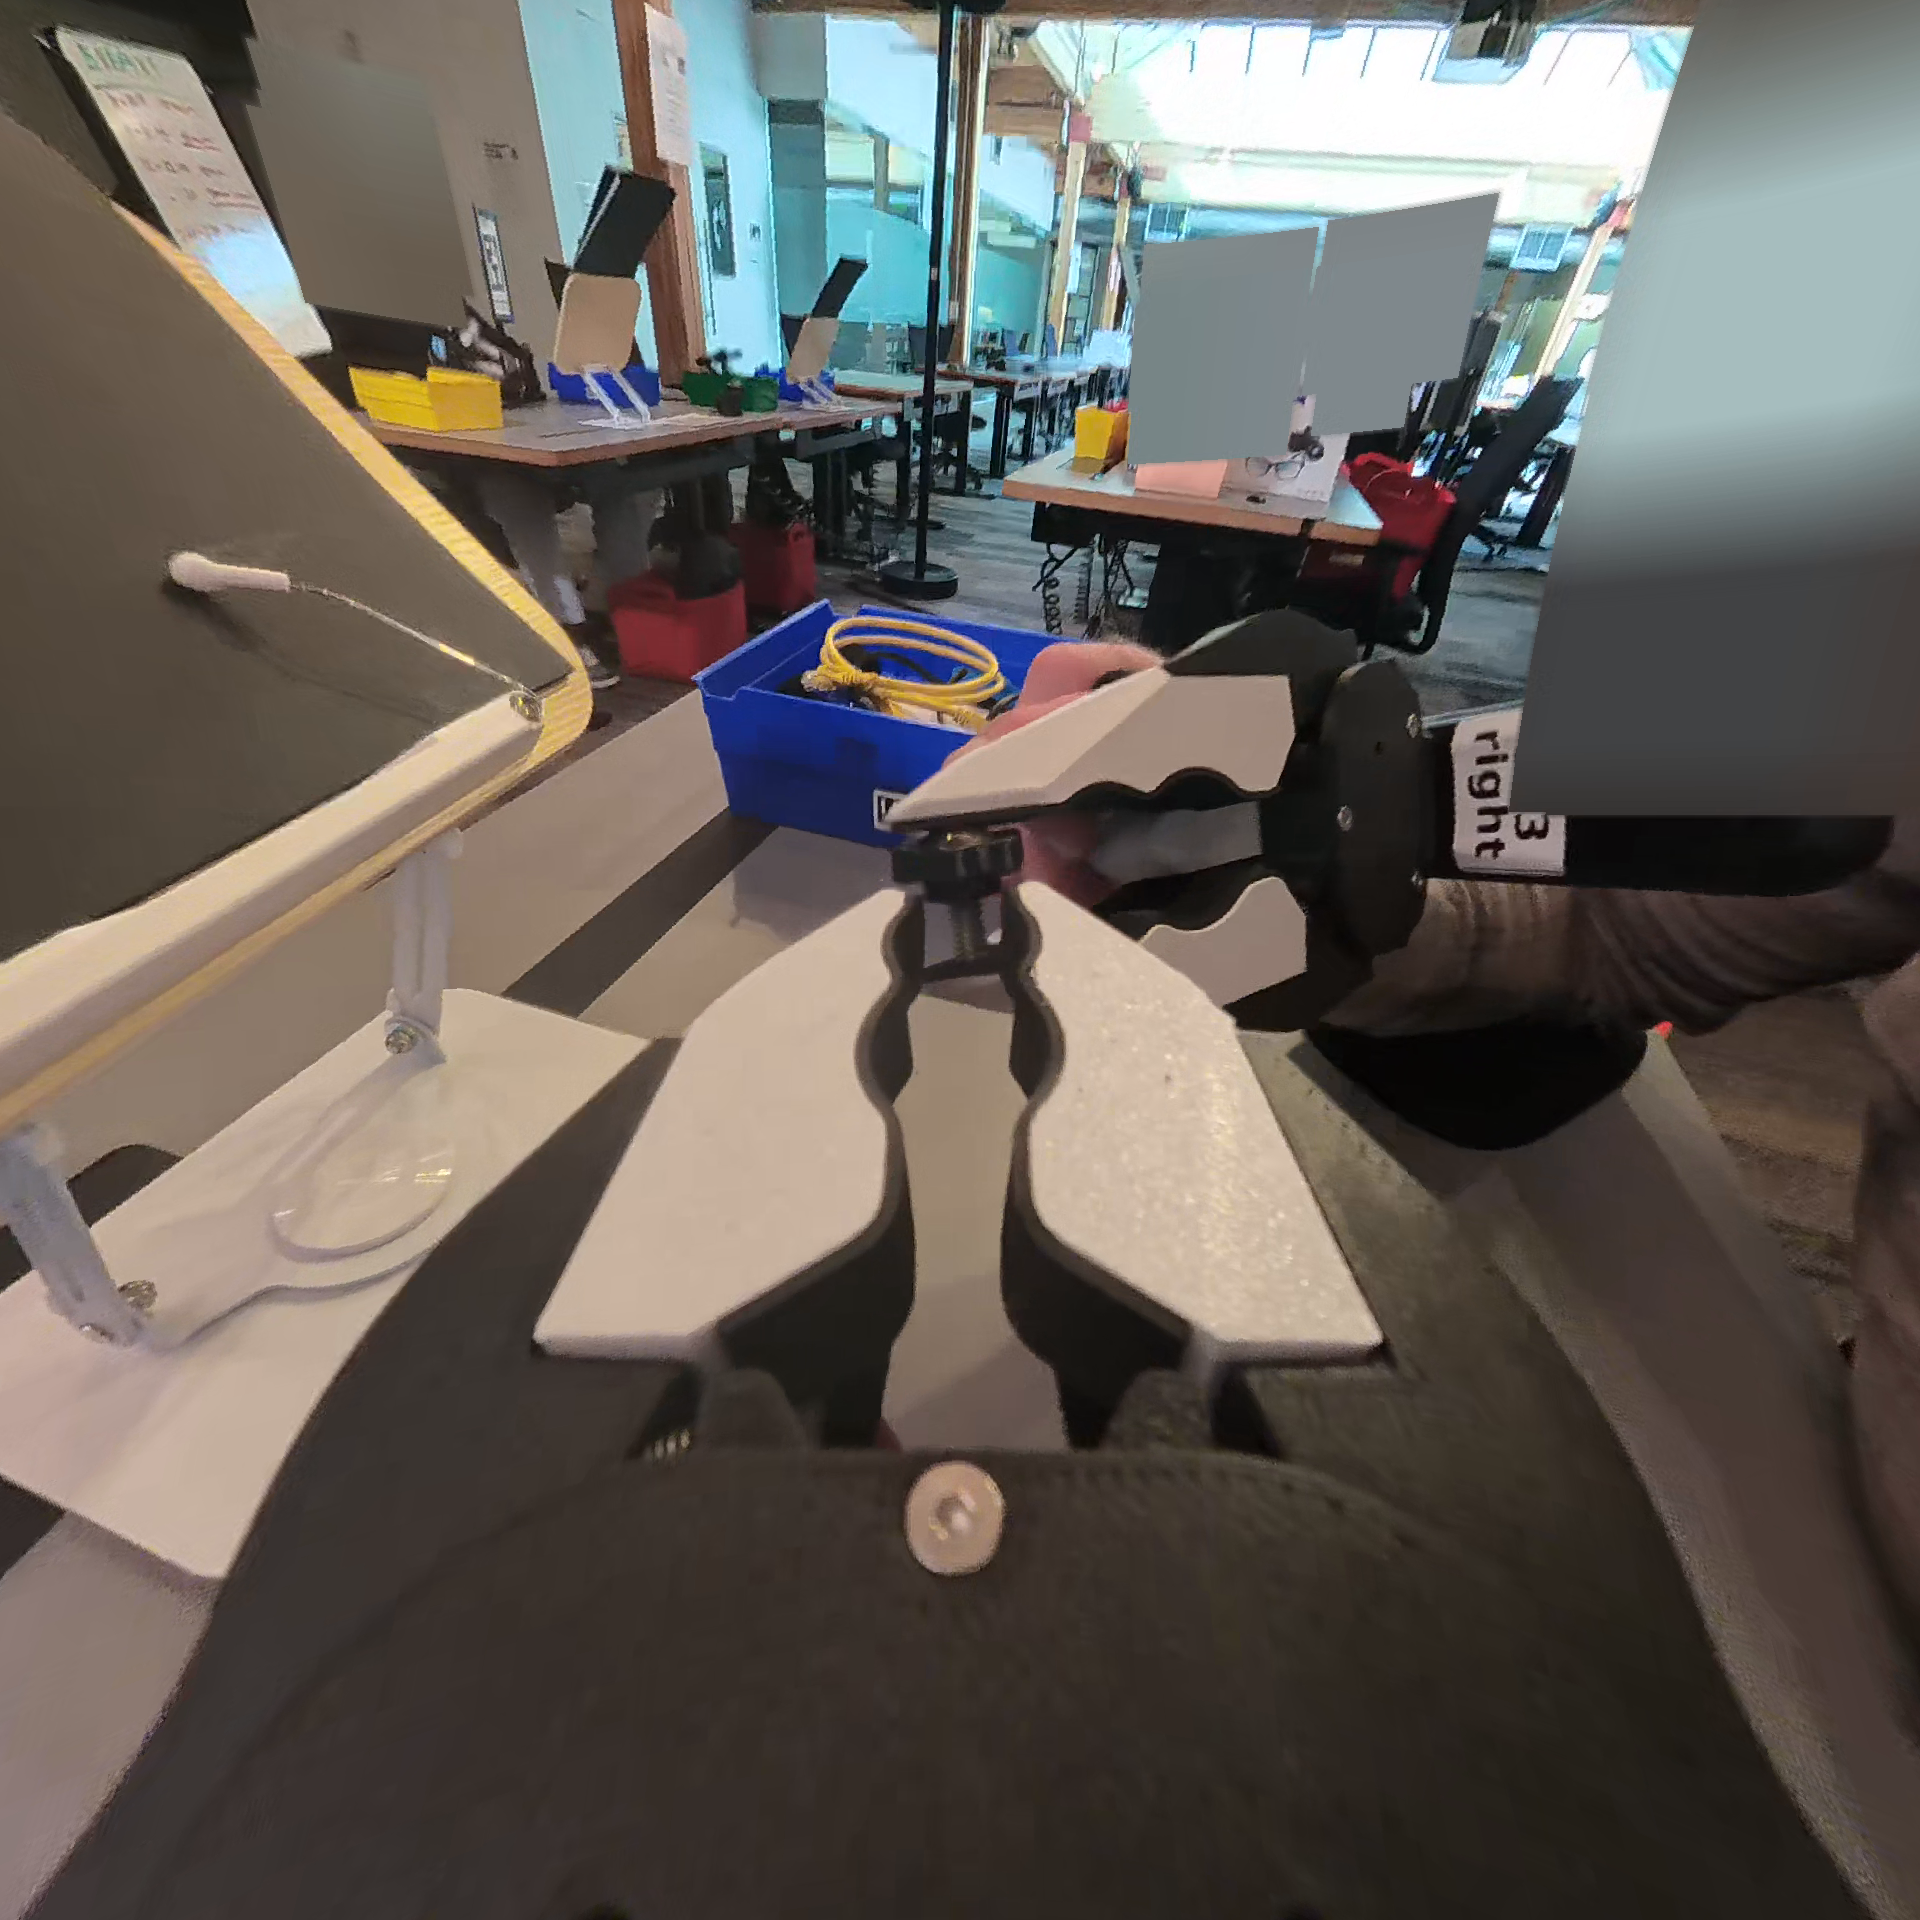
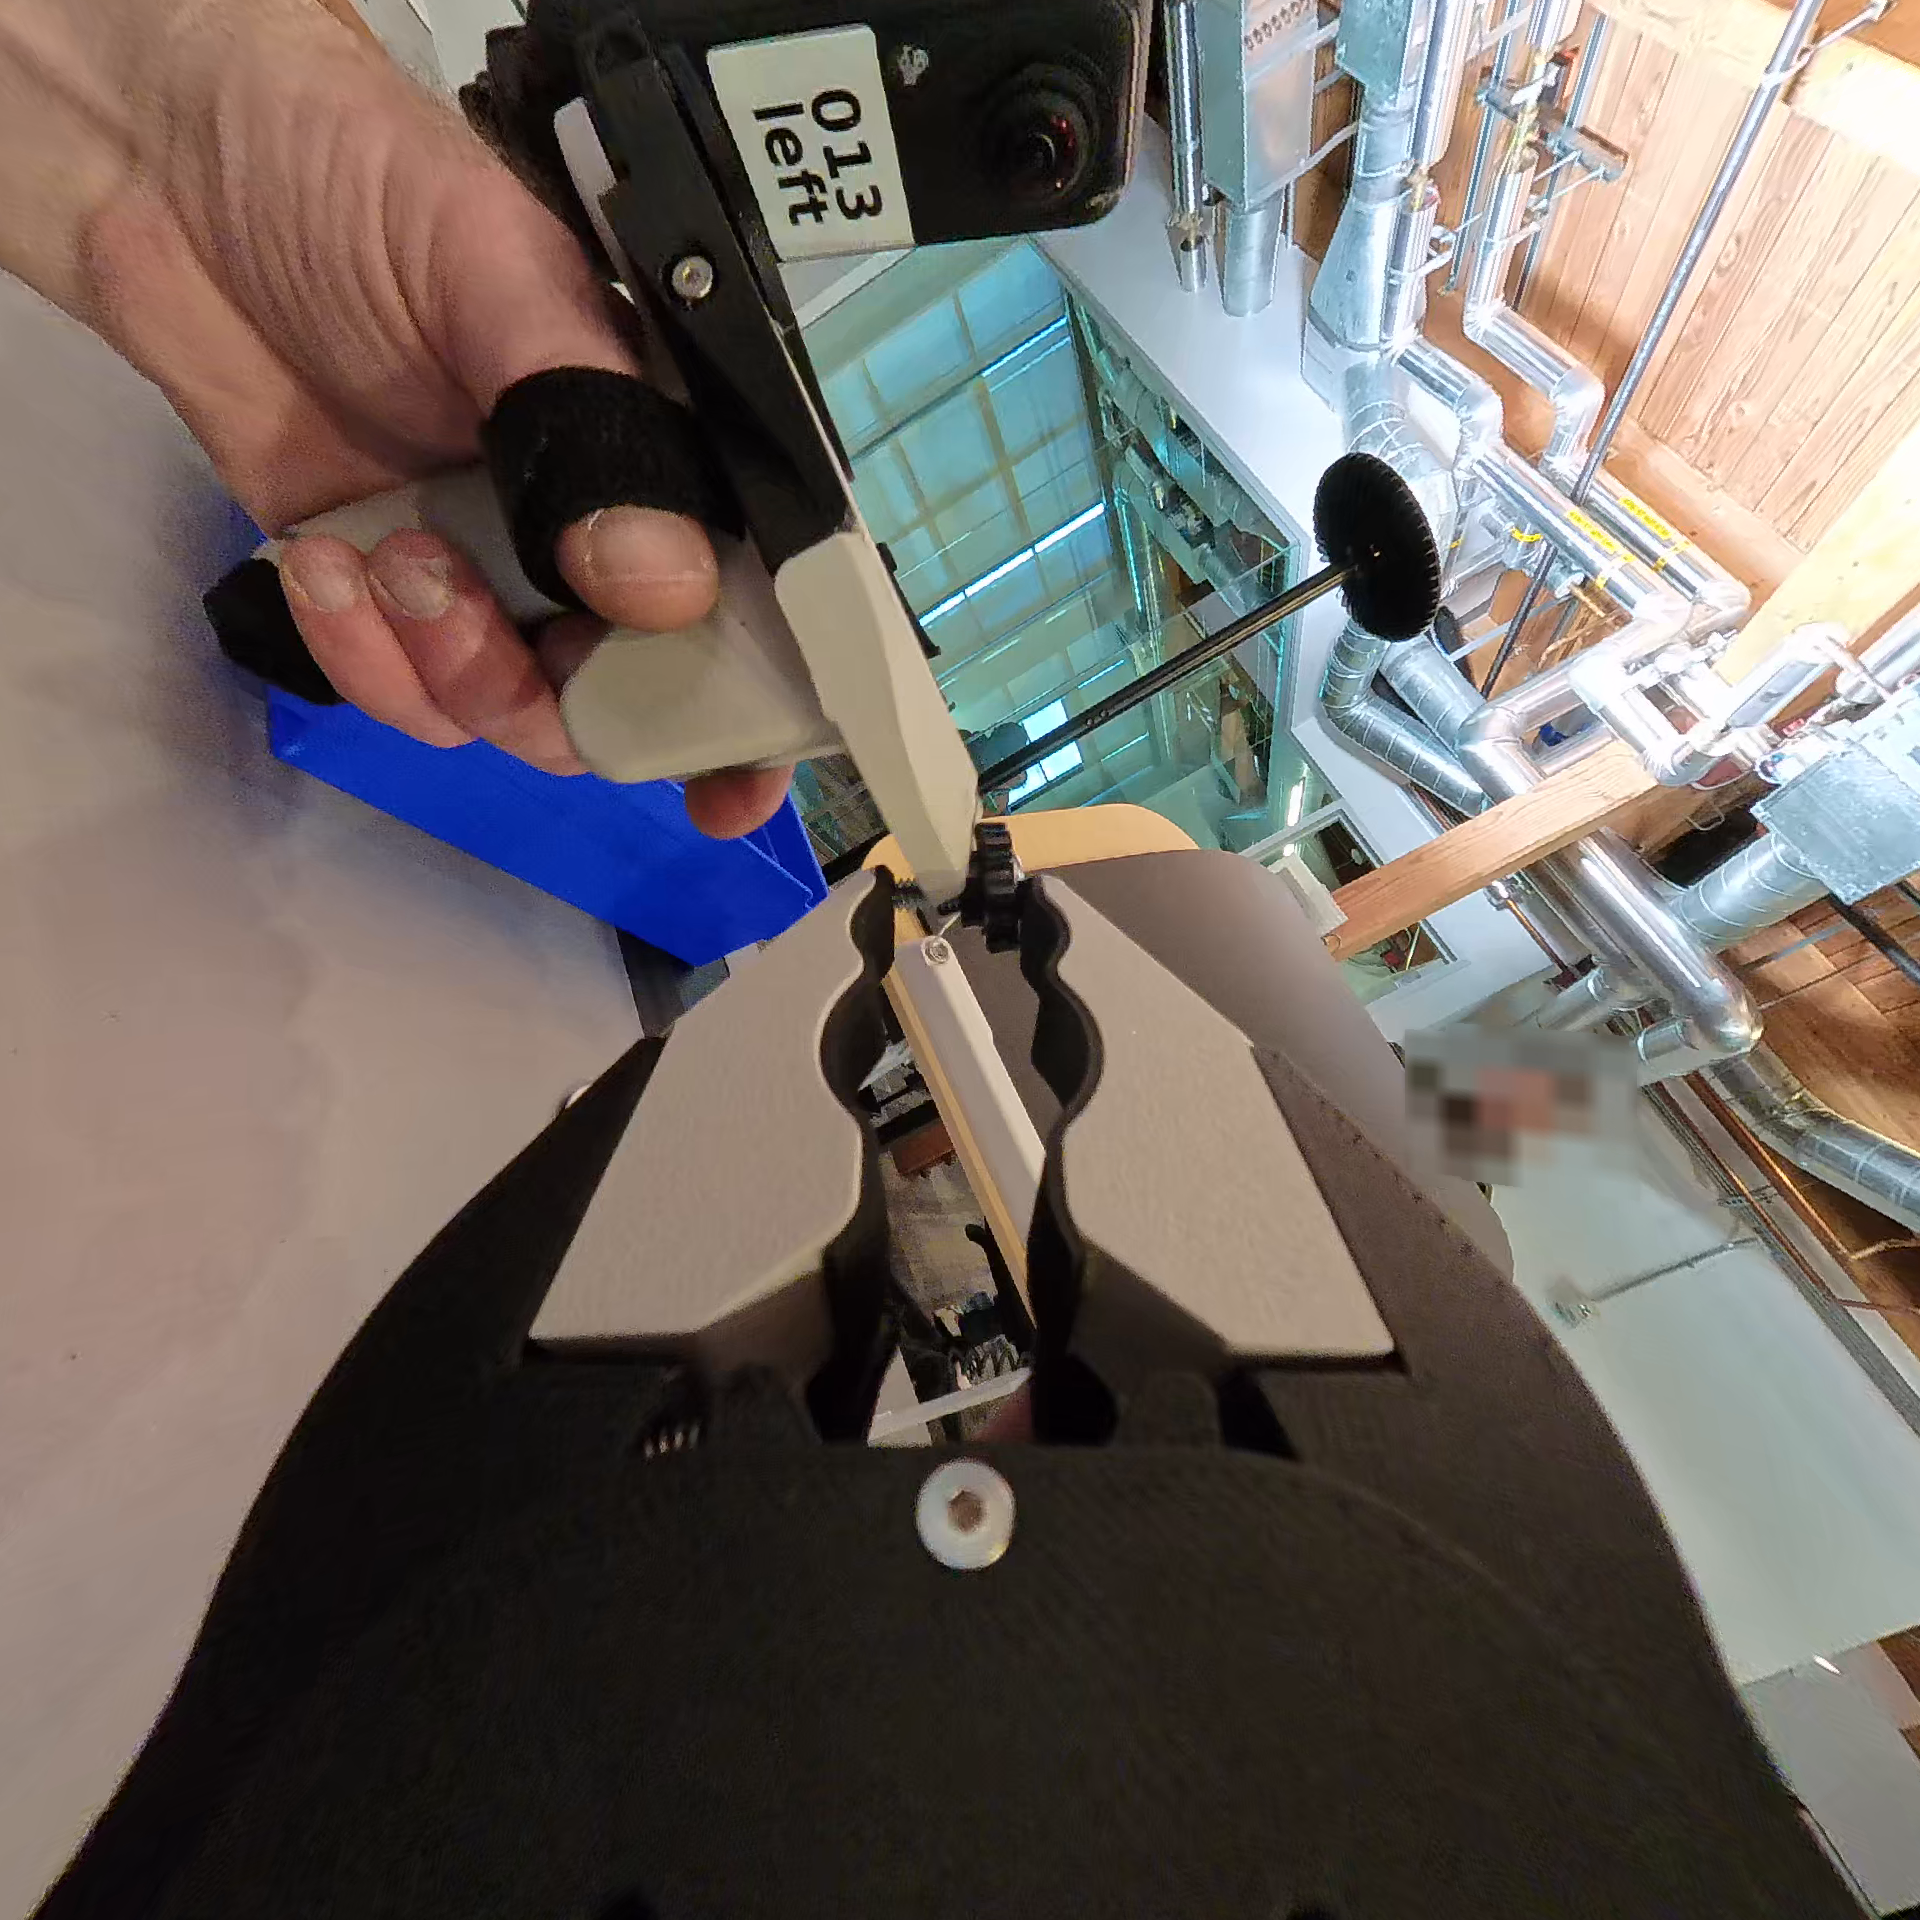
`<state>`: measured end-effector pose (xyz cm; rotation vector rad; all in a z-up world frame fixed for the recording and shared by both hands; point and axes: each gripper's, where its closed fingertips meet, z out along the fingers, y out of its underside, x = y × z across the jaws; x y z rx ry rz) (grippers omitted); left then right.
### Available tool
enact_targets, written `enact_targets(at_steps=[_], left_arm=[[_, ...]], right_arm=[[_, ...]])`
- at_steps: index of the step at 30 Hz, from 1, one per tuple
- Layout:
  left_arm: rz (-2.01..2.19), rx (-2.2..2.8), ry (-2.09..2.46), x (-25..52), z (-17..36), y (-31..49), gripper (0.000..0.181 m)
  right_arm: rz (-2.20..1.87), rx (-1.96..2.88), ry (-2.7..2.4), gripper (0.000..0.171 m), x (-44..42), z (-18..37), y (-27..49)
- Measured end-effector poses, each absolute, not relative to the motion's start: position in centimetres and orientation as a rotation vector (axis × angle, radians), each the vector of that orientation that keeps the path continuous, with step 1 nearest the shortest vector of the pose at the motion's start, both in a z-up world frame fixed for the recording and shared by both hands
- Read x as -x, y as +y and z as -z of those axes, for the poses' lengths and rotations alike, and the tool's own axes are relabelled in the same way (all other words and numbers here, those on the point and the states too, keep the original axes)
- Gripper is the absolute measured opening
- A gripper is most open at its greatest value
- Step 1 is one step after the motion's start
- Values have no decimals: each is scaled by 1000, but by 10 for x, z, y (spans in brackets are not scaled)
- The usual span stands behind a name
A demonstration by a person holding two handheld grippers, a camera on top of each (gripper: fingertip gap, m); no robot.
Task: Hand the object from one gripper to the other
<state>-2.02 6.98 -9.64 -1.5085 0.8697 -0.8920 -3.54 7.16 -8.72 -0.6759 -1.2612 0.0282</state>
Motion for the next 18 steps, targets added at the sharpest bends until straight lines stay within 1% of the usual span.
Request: enact_targets(at_steps=[1,2,3,5,11,14,18], left_arm=[[876,1525,869,20,99,71,18],[872,1520,863,20,99,72,18],[871,1516,864,21,99,72,11],[843,1518,870,19,100,72,6],[809,1508,877,19,100,73,5],[744,1508,887,22,101,76,5],[474,1470,942,33,99,85,6]], right_arm=[[-27,681,-1257,21,35,87,72],[-19,684,-1260,21,35,87,73],[-12,678,-1262,21,36,87,72],[8,685,-1265,21,36,89,74],[31,677,-1262,20,36,88,76],[33,683,-1272,22,37,90,77],[-64,696,-1306,31,36,90,75]])
